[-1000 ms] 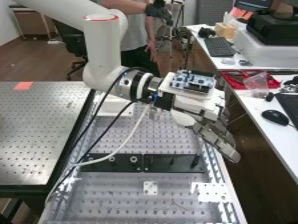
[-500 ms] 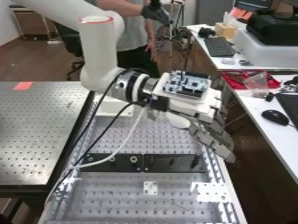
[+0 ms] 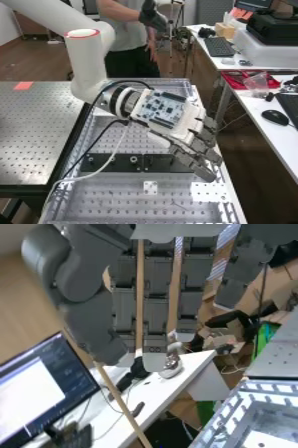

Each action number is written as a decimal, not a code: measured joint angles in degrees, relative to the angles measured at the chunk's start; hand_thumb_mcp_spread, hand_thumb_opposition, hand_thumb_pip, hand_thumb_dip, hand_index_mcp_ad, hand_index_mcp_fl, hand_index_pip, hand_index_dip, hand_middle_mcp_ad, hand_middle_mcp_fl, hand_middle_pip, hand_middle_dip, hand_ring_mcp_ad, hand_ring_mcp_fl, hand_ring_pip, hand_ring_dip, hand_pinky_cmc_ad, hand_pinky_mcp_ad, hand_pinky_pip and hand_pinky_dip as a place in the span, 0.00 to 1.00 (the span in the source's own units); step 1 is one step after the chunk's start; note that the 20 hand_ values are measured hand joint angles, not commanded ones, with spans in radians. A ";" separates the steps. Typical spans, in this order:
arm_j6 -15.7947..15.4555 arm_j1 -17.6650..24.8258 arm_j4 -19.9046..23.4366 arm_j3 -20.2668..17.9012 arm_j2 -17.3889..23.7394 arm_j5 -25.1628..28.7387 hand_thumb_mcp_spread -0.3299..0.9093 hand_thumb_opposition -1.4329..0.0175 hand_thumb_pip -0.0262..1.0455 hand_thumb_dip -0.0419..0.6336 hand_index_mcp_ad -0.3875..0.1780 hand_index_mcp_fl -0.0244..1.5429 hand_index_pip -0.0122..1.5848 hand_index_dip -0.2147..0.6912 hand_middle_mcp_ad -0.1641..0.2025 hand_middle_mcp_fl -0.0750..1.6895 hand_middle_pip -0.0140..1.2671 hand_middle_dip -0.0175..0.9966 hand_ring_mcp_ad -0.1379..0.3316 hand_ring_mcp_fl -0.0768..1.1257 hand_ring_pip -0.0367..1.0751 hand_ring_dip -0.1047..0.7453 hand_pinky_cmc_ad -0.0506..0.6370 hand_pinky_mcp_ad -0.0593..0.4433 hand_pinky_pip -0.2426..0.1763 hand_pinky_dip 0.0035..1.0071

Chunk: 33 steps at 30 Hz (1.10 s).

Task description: Grab the chopstick and place it in the clear container

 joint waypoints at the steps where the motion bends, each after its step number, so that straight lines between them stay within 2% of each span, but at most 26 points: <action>1: 2.19 -0.06 0.38 -0.38 -0.02 0.47 0.66 0.40 0.70 0.47 0.50 0.42 0.59 0.22 0.41 0.49 0.40 0.64 0.41 0.52 0.09 0.71 0.58 0.68 0.81 0.23; 8: 13.51 -0.26 1.46 -1.66 -0.94 2.22 0.65 0.42 0.70 0.47 0.50 0.37 0.61 0.20 0.42 0.45 0.42 0.64 0.40 0.49 0.10 0.71 0.58 0.67 0.73 0.27; 11: 16.36 -0.19 2.05 -2.11 -1.51 3.01 0.65 0.42 0.70 0.47 0.50 0.36 0.61 0.20 0.42 0.44 0.42 0.64 0.40 0.48 0.10 0.71 0.56 0.68 0.74 0.29; 13: 16.85 -0.07 2.60 -2.33 -1.71 3.33 0.65 0.42 0.70 0.47 0.50 0.35 0.61 0.20 0.41 0.44 0.42 0.64 0.41 0.48 0.09 0.71 0.56 0.67 0.70 0.29; 20: 18.88 0.89 5.16 -3.08 -2.13 5.00 0.65 0.43 0.71 0.47 0.50 0.34 0.63 0.20 0.42 0.44 0.43 0.64 0.40 0.45 0.09 0.71 0.56 0.67 0.70 0.29; 23: 19.22 1.40 5.88 -3.23 -2.36 5.83 0.65 0.43 0.71 0.47 0.50 0.28 0.68 0.20 0.42 0.37 0.45 0.64 0.40 0.42 0.09 0.71 0.56 0.68 0.70 0.29; 33: 20.42 2.28 5.97 -2.76 -3.42 6.74 0.65 0.45 0.71 0.45 0.50 0.16 0.81 0.20 0.41 0.28 0.52 0.64 0.41 0.35 0.11 0.70 0.56 0.67 0.69 0.29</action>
